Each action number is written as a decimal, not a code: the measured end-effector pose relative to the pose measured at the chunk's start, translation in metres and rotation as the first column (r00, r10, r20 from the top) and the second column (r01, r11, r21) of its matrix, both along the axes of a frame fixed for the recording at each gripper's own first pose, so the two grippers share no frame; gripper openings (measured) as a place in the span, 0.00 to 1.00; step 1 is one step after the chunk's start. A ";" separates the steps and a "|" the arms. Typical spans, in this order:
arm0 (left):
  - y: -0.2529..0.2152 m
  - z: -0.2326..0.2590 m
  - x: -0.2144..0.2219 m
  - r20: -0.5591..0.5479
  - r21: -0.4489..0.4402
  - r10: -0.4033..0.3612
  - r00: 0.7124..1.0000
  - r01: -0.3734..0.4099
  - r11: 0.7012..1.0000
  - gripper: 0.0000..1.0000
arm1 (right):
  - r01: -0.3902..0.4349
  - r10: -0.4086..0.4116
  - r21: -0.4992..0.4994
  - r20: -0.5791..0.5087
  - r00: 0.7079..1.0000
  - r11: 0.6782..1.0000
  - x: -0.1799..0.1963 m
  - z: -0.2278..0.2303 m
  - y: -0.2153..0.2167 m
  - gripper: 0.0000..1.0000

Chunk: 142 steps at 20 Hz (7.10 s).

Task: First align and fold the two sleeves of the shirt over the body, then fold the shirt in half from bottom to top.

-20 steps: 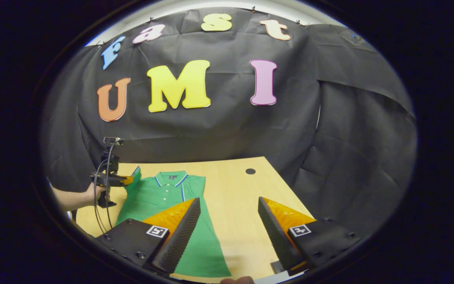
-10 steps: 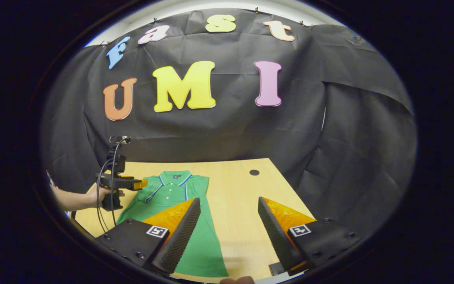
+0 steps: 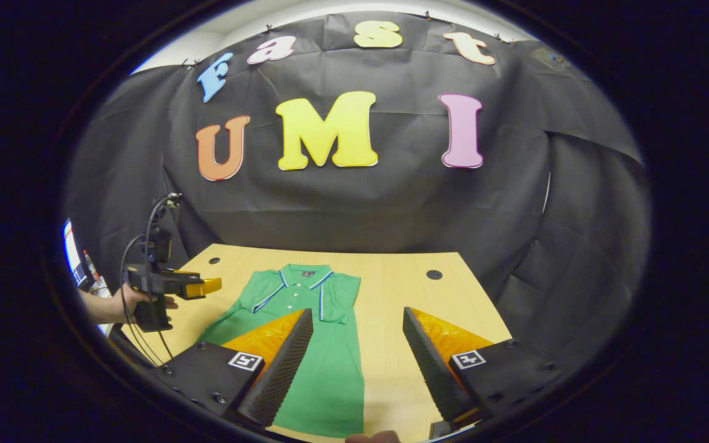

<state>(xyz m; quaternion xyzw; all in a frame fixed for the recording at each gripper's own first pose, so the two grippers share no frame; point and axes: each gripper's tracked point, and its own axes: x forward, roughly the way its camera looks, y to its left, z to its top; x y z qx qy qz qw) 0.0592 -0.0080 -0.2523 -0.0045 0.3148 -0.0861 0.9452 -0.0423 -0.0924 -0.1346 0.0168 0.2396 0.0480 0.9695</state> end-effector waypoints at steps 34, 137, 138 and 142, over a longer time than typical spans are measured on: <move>0.047 -0.142 -0.282 -0.500 0.046 -0.206 0.841 0.263 0.964 1.00 | -0.356 0.253 -0.069 -0.580 0.774 0.932 -0.163 -0.232 0.007 0.93; 0.002 0.071 0.176 0.241 -0.092 0.043 0.970 -0.022 0.996 0.99 | 0.048 -0.043 -0.080 0.063 0.997 0.996 0.281 -0.050 0.048 0.96; 0.003 0.092 0.166 0.277 -0.090 0.048 0.960 -0.024 0.996 0.99 | 0.052 -0.044 -0.083 0.096 0.994 0.995 0.268 -0.032 0.049 0.96; 0.004 0.170 0.114 0.390 -0.077 0.045 0.920 -0.016 0.997 0.99 | 0.107 -0.082 -0.094 0.236 0.968 0.990 0.217 0.043 0.050 0.96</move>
